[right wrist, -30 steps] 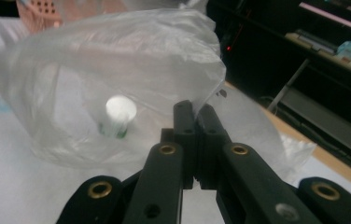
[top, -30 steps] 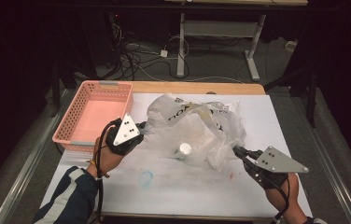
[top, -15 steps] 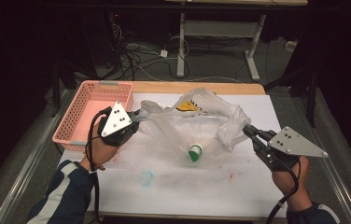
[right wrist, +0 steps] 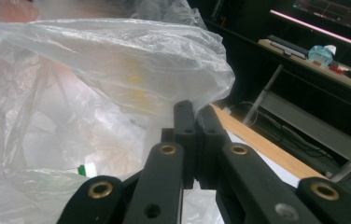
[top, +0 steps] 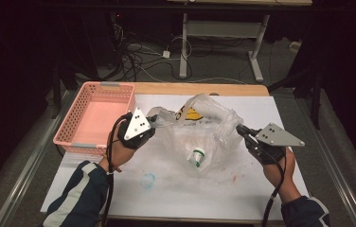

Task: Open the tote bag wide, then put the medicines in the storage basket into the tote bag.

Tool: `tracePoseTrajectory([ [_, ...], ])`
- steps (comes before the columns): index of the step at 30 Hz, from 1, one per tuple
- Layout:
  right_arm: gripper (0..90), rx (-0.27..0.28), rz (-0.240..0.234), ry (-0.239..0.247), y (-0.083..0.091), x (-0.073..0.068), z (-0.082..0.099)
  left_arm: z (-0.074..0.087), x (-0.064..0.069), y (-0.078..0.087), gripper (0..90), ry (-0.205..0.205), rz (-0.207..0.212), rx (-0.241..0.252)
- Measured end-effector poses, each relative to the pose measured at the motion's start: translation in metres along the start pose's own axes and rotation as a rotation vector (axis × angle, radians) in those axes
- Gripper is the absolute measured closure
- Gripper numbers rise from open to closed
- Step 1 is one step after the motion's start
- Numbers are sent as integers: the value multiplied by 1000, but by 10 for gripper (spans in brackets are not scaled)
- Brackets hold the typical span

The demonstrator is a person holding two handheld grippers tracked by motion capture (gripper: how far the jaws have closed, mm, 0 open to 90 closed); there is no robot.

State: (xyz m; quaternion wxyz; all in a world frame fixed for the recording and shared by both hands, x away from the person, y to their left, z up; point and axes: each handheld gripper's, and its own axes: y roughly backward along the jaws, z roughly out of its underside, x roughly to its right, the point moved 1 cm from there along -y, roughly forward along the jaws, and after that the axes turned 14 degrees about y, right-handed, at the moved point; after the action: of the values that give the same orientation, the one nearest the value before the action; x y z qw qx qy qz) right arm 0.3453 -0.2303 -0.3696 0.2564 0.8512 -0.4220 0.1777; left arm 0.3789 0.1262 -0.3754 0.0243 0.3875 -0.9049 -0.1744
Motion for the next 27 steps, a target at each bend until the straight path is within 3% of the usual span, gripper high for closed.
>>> tracePoseTrajectory([
  [3, 900, -3, 9, -9, -8, 3, 3, 1, -1, -12, 852, 3, -5, -8],
  [6, 900, -10, 20, -12, -16, 8, 6, 4, -2, -26, 852, -31, -72, -26],
  [12, 900, -38, 31, -41, -35, 18, 16, 7, -10, -51, 852, 21, -86, -35],
  [19, 900, -108, 25, -27, -67, 22, 23, 14, -21, -80, 851, 100, -123, -50],
  [23, 900, -95, 33, -63, -72, 32, 19, 1, -28, -79, 853, 163, -130, 5],
  [25, 900, -68, 35, -78, -67, 37, 10, -14, -29, -71, 854, 164, -155, 32],
  [27, 900, -51, 46, -57, -59, 42, -2, -29, -29, -61, 855, 150, -171, 61],
])
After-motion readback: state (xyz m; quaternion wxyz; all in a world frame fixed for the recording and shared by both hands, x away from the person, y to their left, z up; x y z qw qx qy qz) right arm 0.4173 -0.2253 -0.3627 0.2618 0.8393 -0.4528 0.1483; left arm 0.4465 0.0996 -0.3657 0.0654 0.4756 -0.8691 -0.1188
